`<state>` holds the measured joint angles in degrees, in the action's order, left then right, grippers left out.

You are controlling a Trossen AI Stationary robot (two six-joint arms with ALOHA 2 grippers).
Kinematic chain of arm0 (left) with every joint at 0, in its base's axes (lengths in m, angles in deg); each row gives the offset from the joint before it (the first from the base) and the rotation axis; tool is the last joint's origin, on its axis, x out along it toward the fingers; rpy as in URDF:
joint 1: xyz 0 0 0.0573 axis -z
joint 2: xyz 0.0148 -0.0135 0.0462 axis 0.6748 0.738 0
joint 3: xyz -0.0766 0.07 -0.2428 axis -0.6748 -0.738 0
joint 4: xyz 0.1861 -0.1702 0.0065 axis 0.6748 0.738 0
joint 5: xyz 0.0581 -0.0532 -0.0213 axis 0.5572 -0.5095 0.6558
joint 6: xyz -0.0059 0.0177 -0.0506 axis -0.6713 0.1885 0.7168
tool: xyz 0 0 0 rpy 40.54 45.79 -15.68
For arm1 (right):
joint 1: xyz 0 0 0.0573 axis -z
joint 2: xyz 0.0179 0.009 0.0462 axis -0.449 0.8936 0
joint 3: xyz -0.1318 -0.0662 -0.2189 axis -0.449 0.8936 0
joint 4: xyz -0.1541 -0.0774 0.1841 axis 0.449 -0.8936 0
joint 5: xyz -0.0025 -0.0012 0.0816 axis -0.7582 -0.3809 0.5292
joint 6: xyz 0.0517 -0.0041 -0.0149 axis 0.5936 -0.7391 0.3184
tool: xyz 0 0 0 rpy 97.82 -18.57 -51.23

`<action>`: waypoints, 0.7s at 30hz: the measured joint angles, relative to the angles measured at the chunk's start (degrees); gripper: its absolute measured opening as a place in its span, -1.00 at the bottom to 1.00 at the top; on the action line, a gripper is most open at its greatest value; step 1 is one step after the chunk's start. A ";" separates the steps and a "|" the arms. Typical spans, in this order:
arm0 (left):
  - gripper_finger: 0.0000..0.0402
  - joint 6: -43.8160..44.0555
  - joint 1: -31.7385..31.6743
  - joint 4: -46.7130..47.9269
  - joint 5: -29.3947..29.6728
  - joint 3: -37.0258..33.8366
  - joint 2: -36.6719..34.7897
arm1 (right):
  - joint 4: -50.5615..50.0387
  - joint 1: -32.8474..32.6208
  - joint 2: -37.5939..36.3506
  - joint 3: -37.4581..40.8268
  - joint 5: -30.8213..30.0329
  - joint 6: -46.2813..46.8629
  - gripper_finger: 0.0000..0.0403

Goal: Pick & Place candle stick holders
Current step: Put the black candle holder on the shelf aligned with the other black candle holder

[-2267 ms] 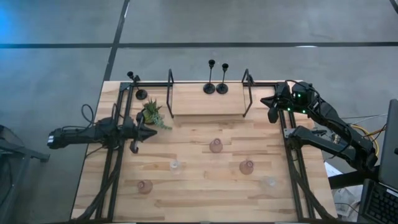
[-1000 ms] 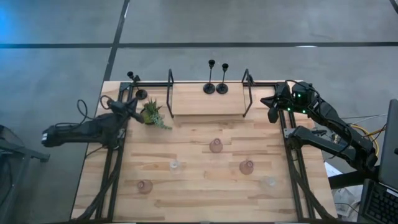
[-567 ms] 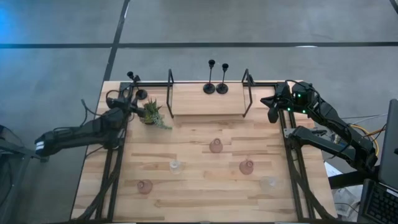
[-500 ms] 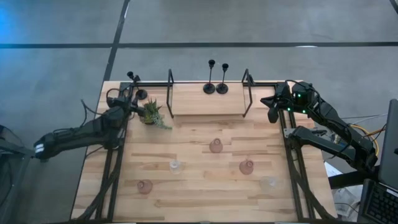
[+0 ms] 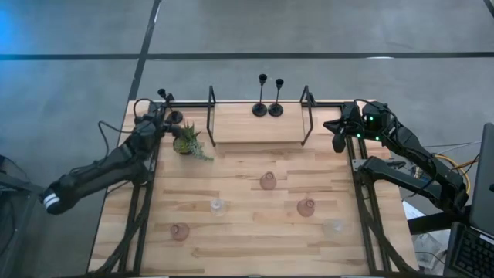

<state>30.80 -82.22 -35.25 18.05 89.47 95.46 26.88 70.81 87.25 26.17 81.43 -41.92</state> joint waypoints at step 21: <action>-0.36 -2.66 -6.78 -15.43 -0.53 -1.48 14.99 | 0.00 0.00 0.00 0.00 0.00 0.00 -0.86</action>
<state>28.14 -89.00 -50.68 17.52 87.99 110.45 26.88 70.82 87.25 26.17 81.43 -41.92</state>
